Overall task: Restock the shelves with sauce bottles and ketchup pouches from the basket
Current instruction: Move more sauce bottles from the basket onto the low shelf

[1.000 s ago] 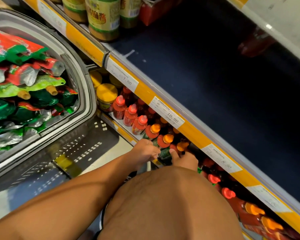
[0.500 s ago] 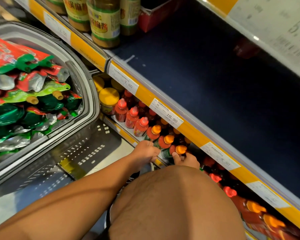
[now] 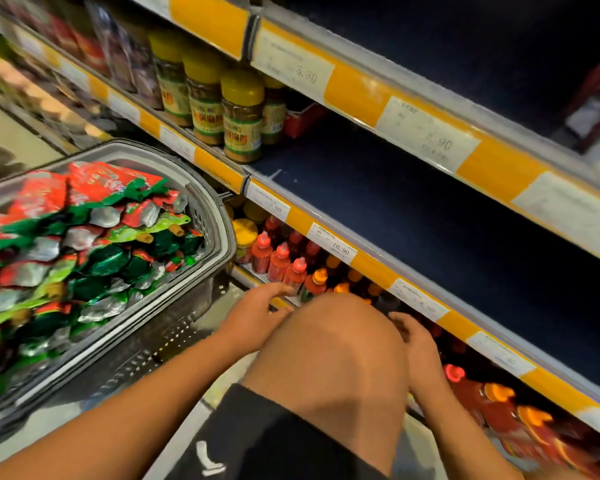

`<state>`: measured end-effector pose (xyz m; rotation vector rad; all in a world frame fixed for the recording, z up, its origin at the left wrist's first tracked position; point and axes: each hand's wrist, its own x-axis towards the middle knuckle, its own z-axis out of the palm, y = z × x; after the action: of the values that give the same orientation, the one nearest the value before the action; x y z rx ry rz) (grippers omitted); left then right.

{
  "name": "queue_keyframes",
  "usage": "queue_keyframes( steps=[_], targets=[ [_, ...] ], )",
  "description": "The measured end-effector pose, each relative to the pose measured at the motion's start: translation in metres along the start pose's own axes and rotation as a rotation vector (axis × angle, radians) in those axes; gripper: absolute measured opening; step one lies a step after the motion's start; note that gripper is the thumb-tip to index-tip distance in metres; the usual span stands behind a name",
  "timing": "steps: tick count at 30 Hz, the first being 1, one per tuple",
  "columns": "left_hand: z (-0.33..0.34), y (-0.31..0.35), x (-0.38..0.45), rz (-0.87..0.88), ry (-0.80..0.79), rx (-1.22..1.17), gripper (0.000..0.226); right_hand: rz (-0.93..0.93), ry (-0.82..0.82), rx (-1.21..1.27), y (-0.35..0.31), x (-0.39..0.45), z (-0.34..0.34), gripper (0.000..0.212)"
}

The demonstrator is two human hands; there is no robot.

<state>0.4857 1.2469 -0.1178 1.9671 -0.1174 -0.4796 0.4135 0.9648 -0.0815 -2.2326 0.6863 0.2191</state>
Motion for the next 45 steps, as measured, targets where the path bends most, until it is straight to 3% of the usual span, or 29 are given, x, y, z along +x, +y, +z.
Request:
queue_keyframes(
  steps=[4, 11, 18, 30, 38, 45],
  targets=[
    [-0.040, 0.028, -0.034, 0.181, 0.109, 0.223, 0.042, -0.109, 0.018, -0.091, -0.023, -0.030, -0.010, 0.047],
    [-0.087, 0.049, -0.070, 0.308, 0.247, 0.112, 0.038, -0.256, 0.082, -0.075, -0.063, -0.075, -0.032, 0.036],
    [-0.134, 0.043, -0.080, 0.294, 0.314, 0.078, 0.038, -0.459, 0.185, -0.007, -0.149, -0.095, -0.036, 0.034],
    [-0.212, -0.006, -0.117, 0.089, 0.518, 0.155, 0.041, -0.864, -0.067, -0.106, -0.309, -0.106, 0.060, 0.041],
    [-0.226, -0.005, -0.175, 0.020, 0.706, 0.230, 0.034, -0.928, -0.329, -0.048, -0.331, -0.136, 0.142, 0.047],
    [-0.245, -0.035, -0.238, -0.206, 0.961, 0.128, 0.027, -0.927, -0.493, -0.133, -0.327, -0.153, 0.178, 0.048]
  ],
)
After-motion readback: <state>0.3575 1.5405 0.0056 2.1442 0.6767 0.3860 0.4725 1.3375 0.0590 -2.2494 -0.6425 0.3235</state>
